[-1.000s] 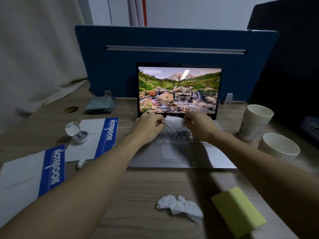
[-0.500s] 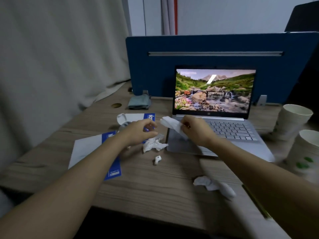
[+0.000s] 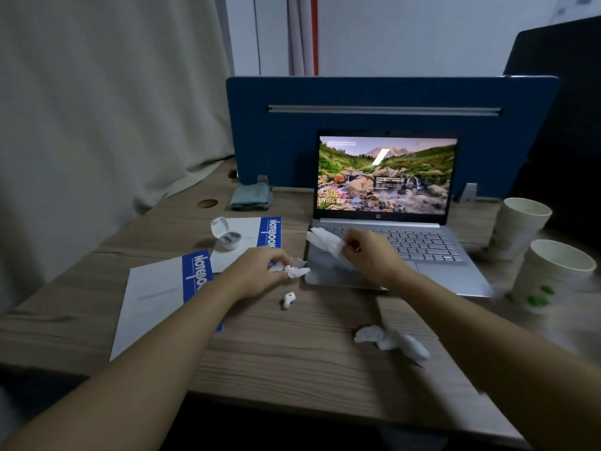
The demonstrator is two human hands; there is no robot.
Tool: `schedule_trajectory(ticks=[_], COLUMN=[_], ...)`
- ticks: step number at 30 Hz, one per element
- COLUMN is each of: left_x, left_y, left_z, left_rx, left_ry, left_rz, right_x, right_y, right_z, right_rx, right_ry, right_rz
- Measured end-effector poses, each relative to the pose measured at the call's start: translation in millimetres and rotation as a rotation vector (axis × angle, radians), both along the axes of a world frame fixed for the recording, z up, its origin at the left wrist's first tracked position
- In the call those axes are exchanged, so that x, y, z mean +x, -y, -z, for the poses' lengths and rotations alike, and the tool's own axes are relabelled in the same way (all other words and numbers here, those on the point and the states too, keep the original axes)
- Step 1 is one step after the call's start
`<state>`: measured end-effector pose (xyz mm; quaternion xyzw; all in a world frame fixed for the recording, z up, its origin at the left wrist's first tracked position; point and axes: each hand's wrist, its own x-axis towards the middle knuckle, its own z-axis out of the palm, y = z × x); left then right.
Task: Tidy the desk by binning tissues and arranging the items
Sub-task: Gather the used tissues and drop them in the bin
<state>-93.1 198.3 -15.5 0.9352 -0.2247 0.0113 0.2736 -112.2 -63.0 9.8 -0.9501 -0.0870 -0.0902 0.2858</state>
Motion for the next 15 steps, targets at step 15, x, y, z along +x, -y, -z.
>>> schedule_trajectory(ticks=[15], left_x=[-52], left_y=[74], left_z=[-16], left_rx=[-0.172], left_ry=[-0.175], left_rz=[0.190], right_x=[-31], right_y=[53], right_z=[-1], right_rx=[-0.025], right_ry=[0.078], right_rz=[0.157])
